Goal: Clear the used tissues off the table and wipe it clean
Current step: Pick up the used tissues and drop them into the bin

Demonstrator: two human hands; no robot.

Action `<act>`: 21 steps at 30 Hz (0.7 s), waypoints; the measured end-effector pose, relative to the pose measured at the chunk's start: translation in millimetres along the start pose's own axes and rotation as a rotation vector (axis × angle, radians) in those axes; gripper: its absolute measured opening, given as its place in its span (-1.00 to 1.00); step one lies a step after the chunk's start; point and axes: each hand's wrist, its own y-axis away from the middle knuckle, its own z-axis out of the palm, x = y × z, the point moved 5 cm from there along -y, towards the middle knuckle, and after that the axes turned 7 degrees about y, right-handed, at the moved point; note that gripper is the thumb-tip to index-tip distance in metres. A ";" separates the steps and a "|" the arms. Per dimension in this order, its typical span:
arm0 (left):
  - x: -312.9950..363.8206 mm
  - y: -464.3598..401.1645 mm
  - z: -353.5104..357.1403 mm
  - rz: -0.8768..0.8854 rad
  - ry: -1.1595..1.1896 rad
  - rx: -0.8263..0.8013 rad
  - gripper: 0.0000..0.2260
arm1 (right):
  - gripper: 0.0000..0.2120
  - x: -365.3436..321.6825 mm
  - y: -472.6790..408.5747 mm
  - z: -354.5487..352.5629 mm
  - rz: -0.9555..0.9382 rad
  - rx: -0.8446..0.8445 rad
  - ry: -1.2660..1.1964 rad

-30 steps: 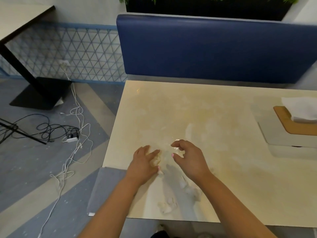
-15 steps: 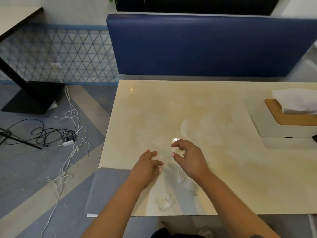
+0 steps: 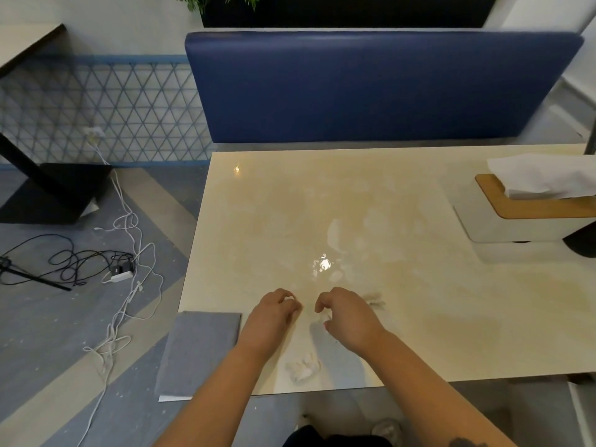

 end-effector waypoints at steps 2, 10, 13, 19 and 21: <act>3.4 -0.9 0.0 0.011 -0.005 -0.013 -0.82 | -0.66 -2.4 -1.6 8.0 -0.024 -0.026 0.076; 9.2 -1.6 -5.4 -0.027 0.051 0.002 -0.78 | -0.63 -7.2 -4.6 19.8 -0.093 -0.022 0.143; 8.5 -2.9 -11.9 -0.038 0.079 0.051 -0.79 | -0.63 -8.1 -5.0 15.6 -0.100 0.026 0.081; 22.7 -9.6 -27.3 -0.020 0.158 0.130 -0.78 | -0.68 -10.5 -2.0 -11.1 -0.087 0.177 -0.050; 29.9 -15.0 -30.3 -0.009 0.167 0.151 -0.78 | -0.72 -5.9 1.4 -21.8 -0.072 0.227 -0.120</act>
